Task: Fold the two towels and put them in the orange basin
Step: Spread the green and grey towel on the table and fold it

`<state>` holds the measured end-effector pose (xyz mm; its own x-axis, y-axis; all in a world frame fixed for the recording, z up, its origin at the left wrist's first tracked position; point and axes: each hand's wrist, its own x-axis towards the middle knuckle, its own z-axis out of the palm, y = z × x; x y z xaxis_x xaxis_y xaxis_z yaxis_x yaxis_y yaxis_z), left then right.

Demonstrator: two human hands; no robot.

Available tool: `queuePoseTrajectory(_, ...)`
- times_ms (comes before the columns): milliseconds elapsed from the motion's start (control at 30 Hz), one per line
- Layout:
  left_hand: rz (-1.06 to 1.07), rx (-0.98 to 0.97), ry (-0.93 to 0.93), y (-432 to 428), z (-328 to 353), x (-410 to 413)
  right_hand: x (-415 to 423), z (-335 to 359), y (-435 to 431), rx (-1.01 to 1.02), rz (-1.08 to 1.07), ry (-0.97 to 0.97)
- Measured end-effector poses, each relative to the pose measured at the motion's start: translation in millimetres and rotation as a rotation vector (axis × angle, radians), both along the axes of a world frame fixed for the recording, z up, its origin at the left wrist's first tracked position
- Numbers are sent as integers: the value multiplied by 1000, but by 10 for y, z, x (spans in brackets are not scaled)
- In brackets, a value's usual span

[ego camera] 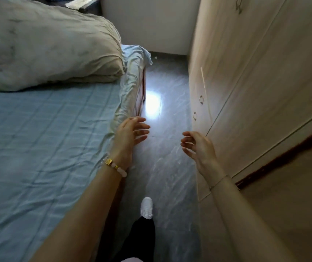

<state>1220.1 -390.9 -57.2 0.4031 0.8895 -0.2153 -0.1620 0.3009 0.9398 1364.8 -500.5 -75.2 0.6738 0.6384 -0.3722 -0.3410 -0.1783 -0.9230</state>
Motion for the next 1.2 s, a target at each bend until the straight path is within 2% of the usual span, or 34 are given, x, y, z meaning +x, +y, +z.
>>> queuePoseTrajectory(367, -80, 27, 14, 1666, 176, 1212, 1249, 219, 1612, 54, -57, -18)
queuePoseTrajectory(533, -68, 21, 60, 2214, 157, 1557, 1679, 289, 2192, 97, -40, 52)
queuePoseTrajectory(833, -9, 8, 80, 3283, 7, 2355, 2617, 207, 3308, 97, -10, 57)
queuePoseTrajectory(1200, -20, -13, 98, 4835, 125, 4203, 4381, 215, 4781, 53, -35, 14)
